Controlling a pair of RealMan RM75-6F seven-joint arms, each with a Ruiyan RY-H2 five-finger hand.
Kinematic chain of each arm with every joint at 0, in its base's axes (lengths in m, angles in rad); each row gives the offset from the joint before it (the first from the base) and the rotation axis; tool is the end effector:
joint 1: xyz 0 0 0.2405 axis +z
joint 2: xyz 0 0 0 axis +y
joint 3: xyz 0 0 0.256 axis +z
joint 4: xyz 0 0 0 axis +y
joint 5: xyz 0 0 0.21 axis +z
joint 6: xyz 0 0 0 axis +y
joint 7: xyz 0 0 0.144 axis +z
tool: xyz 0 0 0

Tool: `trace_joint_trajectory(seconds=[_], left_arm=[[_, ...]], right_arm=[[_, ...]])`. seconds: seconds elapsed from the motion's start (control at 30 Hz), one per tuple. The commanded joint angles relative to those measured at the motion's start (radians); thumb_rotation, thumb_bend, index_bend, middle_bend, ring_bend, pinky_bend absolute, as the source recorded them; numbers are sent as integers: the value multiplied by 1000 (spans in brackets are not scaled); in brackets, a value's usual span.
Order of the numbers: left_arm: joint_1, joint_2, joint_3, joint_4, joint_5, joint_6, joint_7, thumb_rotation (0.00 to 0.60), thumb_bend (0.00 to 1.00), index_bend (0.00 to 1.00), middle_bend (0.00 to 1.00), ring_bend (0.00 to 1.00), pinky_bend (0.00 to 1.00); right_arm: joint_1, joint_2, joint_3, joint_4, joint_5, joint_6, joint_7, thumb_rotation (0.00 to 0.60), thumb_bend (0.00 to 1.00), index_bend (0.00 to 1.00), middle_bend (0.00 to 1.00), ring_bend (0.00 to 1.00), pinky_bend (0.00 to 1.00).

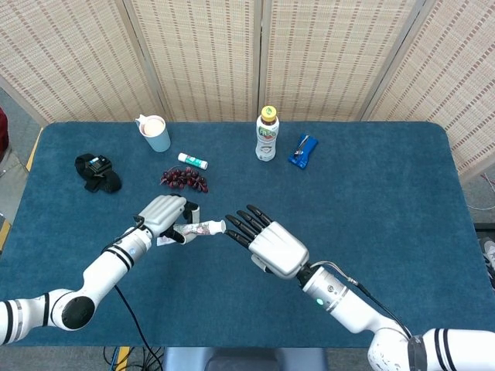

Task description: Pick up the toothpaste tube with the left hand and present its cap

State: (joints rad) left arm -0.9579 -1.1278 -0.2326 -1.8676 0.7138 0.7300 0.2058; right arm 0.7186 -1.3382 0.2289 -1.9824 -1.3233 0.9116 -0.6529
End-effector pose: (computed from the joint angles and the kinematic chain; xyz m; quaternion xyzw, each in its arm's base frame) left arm -0.0840 0.3558 0.0679 -0.7263 -0.4984 -0.3500 0.3186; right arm -0.0493 -0.2717 0.0327 0.8268 -0.2054 0.4165 0.3172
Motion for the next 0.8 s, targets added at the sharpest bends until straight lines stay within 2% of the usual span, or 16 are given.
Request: trace_joint_trajectory(seconds=[0.03, 0.37, 0.8], left_arm=[[-7, 3, 5, -6, -6, 6, 1, 600, 448, 554, 636, 408, 163], [-24, 8, 20, -20, -10, 19, -8, 600, 448, 554, 637, 408, 164], [-22, 25, 34, -26, 17, 22, -38, 600, 452, 567, 644, 408, 168]], right_arm=[[20, -19, -1, 17, 17, -5, -9, 600, 352, 170, 43, 0, 0], [74, -52, -12, 54, 80, -10, -21, 600, 352, 170, 43, 0, 0], [110, -50, -39, 72, 142, 12, -41, 600, 352, 170, 43, 0, 0]])
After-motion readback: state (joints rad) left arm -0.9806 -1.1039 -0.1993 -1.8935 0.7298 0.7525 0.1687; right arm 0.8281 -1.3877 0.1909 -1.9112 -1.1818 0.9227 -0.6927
